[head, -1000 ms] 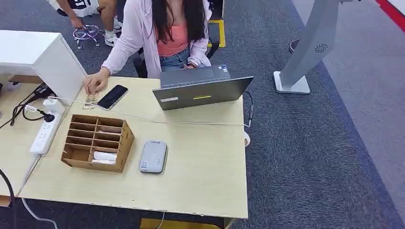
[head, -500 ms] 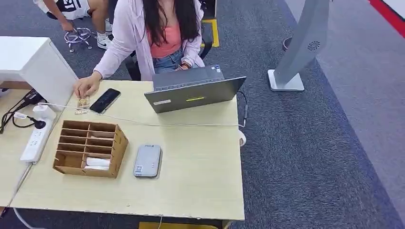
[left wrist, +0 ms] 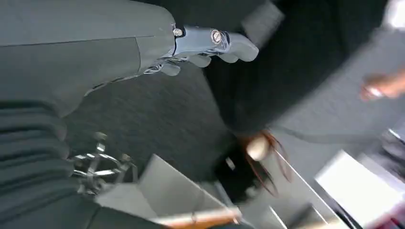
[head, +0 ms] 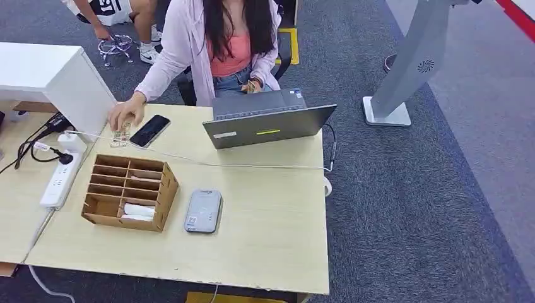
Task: Pass the card to the sensor for recognition and then transmit it.
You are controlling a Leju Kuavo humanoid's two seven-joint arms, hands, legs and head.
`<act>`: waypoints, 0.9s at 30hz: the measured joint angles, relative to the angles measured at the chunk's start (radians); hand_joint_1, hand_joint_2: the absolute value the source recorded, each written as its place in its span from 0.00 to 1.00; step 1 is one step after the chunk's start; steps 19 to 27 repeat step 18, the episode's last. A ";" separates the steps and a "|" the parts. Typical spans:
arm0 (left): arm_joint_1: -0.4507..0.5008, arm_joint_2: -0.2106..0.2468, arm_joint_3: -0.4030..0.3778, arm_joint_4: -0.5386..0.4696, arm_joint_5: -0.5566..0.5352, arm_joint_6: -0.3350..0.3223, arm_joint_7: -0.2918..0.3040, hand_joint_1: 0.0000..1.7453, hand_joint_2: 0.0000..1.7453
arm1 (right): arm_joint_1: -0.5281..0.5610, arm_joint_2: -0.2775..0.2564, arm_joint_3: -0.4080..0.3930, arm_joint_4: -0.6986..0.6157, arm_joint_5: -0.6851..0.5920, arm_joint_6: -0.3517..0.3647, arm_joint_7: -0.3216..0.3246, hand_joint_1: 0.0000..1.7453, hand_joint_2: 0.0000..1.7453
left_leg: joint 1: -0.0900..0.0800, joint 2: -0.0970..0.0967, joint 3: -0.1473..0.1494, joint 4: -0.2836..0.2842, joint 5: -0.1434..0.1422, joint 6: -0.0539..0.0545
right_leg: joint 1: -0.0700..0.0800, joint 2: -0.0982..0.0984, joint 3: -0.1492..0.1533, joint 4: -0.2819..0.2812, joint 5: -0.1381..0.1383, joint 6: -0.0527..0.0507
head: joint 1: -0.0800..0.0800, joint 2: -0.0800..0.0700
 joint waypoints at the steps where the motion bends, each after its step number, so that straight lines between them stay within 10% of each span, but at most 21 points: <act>1: 0.000 -0.011 0.003 0.015 -0.010 0.012 0.011 0.00 0.00 | 0.000 0.000 0.000 0.000 -0.001 0.000 0.000 0.00 1.00 | 0.000 0.000 0.000 0.000 0.000 0.000 | 0.000 0.000 0.000 0.000 0.000 0.000 | 0.000 0.000; 6: 0.000 -0.163 0.003 0.095 -0.080 0.047 -0.021 0.00 0.00 | -0.001 -0.006 0.000 0.000 0.001 -0.006 -0.003 0.00 1.00 | -0.003 0.000 0.000 0.000 0.001 0.003 | -0.003 -0.001 0.001 -0.001 0.001 0.001 | -0.004 0.000; 7: 0.000 -0.189 0.003 0.112 -0.094 0.061 -0.024 0.00 1.00 | -0.001 -0.008 0.000 0.000 0.002 -0.008 -0.005 0.00 1.00 | -0.002 0.000 0.000 0.000 0.001 0.003 | -0.003 -0.001 0.002 -0.002 0.001 0.002 | -0.001 0.000; 13: 0.006 -0.277 -0.053 0.148 -0.154 0.100 0.002 0.00 1.00 | 0.003 -0.019 0.028 -0.004 -0.030 -0.002 -0.017 0.00 1.00 | -0.002 0.000 0.001 0.001 0.000 0.005 | -0.003 -0.001 0.002 -0.003 0.003 0.004 | 0.001 0.000; 14: 0.008 -0.285 -0.077 0.151 -0.165 0.101 0.006 0.00 0.00 | 0.006 -0.023 0.043 -0.007 -0.049 0.000 -0.020 0.00 0.00 | -0.002 0.000 0.001 0.001 0.000 0.005 | -0.003 -0.001 0.002 -0.003 0.003 0.004 | 0.003 0.000; 27: 0.016 -0.304 -0.148 0.153 -0.205 0.102 0.035 0.00 0.00 | 0.017 -0.036 0.094 -0.016 -0.124 0.000 -0.023 0.00 0.00 | -0.002 0.000 0.001 0.001 0.000 0.005 | -0.002 -0.001 0.002 -0.003 0.003 0.004 | 0.002 0.000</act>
